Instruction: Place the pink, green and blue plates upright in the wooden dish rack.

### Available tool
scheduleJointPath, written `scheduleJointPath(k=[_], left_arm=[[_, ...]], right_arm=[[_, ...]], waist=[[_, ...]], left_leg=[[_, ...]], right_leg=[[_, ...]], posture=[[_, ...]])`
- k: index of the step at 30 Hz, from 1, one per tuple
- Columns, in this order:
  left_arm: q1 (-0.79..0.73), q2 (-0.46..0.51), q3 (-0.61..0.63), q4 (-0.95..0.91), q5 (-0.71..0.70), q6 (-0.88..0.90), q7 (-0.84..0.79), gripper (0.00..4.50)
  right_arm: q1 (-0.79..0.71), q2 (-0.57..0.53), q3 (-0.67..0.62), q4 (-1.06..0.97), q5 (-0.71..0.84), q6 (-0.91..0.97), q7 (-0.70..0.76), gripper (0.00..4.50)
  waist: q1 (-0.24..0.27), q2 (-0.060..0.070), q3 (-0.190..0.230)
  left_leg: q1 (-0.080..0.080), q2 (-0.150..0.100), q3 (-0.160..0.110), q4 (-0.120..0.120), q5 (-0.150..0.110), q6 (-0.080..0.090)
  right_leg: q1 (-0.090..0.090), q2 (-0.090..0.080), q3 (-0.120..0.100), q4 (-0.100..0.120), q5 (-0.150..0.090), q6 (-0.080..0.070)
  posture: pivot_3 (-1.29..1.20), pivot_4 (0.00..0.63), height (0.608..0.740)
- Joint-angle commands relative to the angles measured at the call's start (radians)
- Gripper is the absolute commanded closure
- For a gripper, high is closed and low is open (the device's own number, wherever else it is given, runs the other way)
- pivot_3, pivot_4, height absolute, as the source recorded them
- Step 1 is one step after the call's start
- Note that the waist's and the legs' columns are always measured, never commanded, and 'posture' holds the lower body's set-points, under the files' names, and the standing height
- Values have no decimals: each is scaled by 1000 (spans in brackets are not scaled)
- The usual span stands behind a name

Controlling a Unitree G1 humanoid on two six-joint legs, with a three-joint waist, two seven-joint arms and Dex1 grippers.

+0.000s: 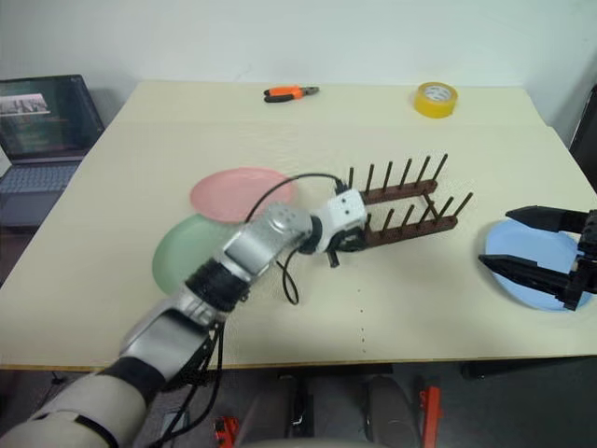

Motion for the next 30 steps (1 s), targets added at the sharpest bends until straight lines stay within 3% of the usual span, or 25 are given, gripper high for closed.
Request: scheduleJointPath(k=[1,6,11,19,28,30], left_arm=[[-86,-33,20,138,9,-217,-148,3514],[-166,-89,35,359,45,-364,-250,3514],[-204,-134,51,494,113,-394,-183,3514],[-121,-127,111,382,111,-279,-182,3514],[-82,-90,109,320,157,-269,-201,3514],[-85,-93,110,334,169,-265,-186,2730]], right_arm=[[-19,0,-5,5,9,-27,-5,0],[-19,8,0,-3,12,-33,-14,0],[-4,18,-19,-18,13,-28,-15,0],[10,28,-32,-27,17,-26,-22,0],[-5,22,-1,-15,15,-39,-24,0],[-5,26,4,-18,17,-40,-26,0]], waist=[[0,0,0],[3,0,0],[1,0,0],[-3,0,0],[-2,0,0],[-2,0,0]], left_leg=[[-1,0,0,0,0,0],[-6,-1,0,0,-1,2],[-6,-1,0,0,-1,2],[-5,0,0,1,-1,2],[-5,0,0,1,-1,2],[-5,0,0,1,-1,2]], right_leg=[[0,0,0,-1,0,0],[-1,-1,-1,-6,1,-2],[-2,0,-1,-4,0,1],[-3,0,-1,0,-1,2],[-3,0,-1,1,-1,3],[-3,0,-1,1,-1,2]], posture=[[0,150,740],[0,150,740],[0,150,740],[0,150,740],[0,150,740],[0,150,740]])
